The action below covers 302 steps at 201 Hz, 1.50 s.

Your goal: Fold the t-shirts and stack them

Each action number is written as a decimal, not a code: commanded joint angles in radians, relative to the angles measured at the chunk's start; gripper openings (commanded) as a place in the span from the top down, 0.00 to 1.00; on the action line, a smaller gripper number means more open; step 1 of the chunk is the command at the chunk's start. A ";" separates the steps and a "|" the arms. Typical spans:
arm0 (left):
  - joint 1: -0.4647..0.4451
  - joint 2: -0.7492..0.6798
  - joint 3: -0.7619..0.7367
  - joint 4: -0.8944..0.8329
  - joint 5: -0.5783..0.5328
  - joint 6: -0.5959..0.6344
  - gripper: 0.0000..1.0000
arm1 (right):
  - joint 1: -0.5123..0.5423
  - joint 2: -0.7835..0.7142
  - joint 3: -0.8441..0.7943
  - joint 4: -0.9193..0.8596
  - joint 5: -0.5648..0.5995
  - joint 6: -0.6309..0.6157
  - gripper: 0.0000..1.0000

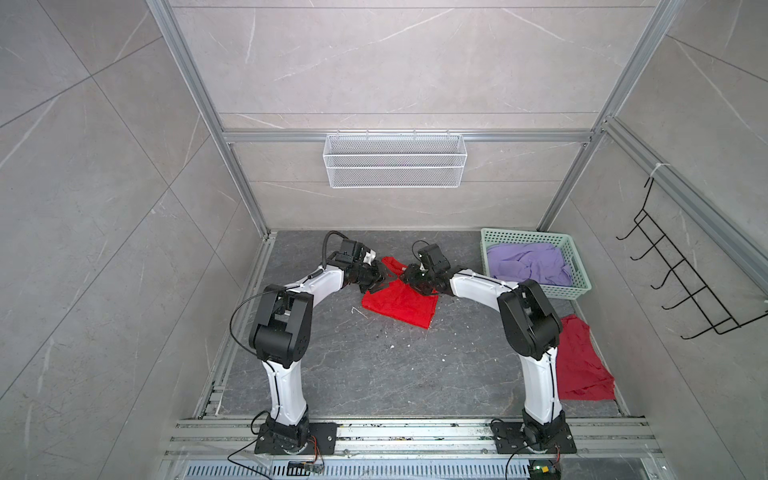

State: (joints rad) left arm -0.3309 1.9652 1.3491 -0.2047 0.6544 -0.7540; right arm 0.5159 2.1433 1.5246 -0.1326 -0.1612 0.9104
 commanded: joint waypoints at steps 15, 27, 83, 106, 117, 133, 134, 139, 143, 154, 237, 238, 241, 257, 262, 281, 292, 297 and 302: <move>0.012 0.076 0.001 -0.009 -0.044 0.035 0.54 | -0.061 0.073 0.069 -0.123 0.089 -0.058 0.43; 0.013 0.098 -0.001 -0.019 -0.059 0.035 0.54 | -0.076 0.083 0.063 -0.130 0.094 -0.062 0.43; 0.016 0.084 -0.055 -0.019 -0.108 0.024 0.55 | -0.093 0.120 0.025 -0.145 0.078 -0.062 0.44; 0.016 0.043 -0.124 -0.019 -0.135 0.018 0.55 | -0.089 0.093 -0.037 -0.115 0.046 -0.054 0.45; 0.017 0.020 -0.174 0.000 -0.137 -0.003 0.55 | -0.085 0.074 -0.083 -0.089 0.031 -0.049 0.45; 0.013 -0.026 -0.283 0.045 -0.136 -0.043 0.55 | -0.073 0.033 -0.165 -0.060 0.016 -0.052 0.45; 0.013 -0.029 -0.293 0.049 -0.138 -0.045 0.55 | -0.071 0.030 -0.172 -0.058 0.016 -0.053 0.45; 0.011 -0.046 -0.335 0.069 -0.137 -0.061 0.55 | -0.066 0.016 -0.199 -0.046 0.015 -0.057 0.45; 0.008 -0.061 -0.368 0.087 -0.137 -0.074 0.55 | -0.062 0.001 -0.221 -0.039 0.015 -0.057 0.45; -0.003 -0.110 -0.459 0.129 -0.136 -0.113 0.55 | -0.051 -0.039 -0.276 -0.027 0.011 -0.062 0.45; -0.098 -0.604 -0.571 -0.024 -0.217 -0.113 0.54 | 0.012 -0.430 -0.386 -0.122 0.064 -0.310 0.43; -0.098 -0.608 -0.563 -0.032 -0.221 -0.107 0.54 | 0.012 -0.433 -0.384 -0.128 0.066 -0.313 0.43; -0.099 -0.618 -0.544 -0.057 -0.237 -0.088 0.54 | 0.012 -0.441 -0.379 -0.138 0.072 -0.319 0.43; -0.094 -0.627 -0.430 -0.189 -0.329 0.028 0.53 | 0.011 -0.500 -0.353 -0.217 0.105 -0.343 0.42; -0.091 -0.617 -0.393 -0.226 -0.361 0.060 0.53 | 0.012 -0.514 -0.353 -0.243 0.117 -0.335 0.42; -0.077 -0.546 -0.291 -0.283 -0.395 0.175 0.53 | 0.012 -0.573 -0.406 -0.283 0.137 -0.293 0.41; -0.074 -0.491 -0.241 -0.291 -0.392 0.233 0.53 | 0.012 -0.602 -0.452 -0.281 0.143 -0.268 0.40; -0.074 -0.464 -0.221 -0.296 -0.395 0.261 0.53 | 0.012 -0.614 -0.475 -0.277 0.146 -0.257 0.40; -0.074 -0.438 -0.198 -0.302 -0.408 0.281 0.53 | 0.011 -0.624 -0.500 -0.268 0.147 -0.241 0.40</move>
State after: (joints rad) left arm -0.4137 1.4166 1.0725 -0.3801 0.3191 -0.6693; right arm 0.5289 1.5578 1.1210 -0.3153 -0.0586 0.6353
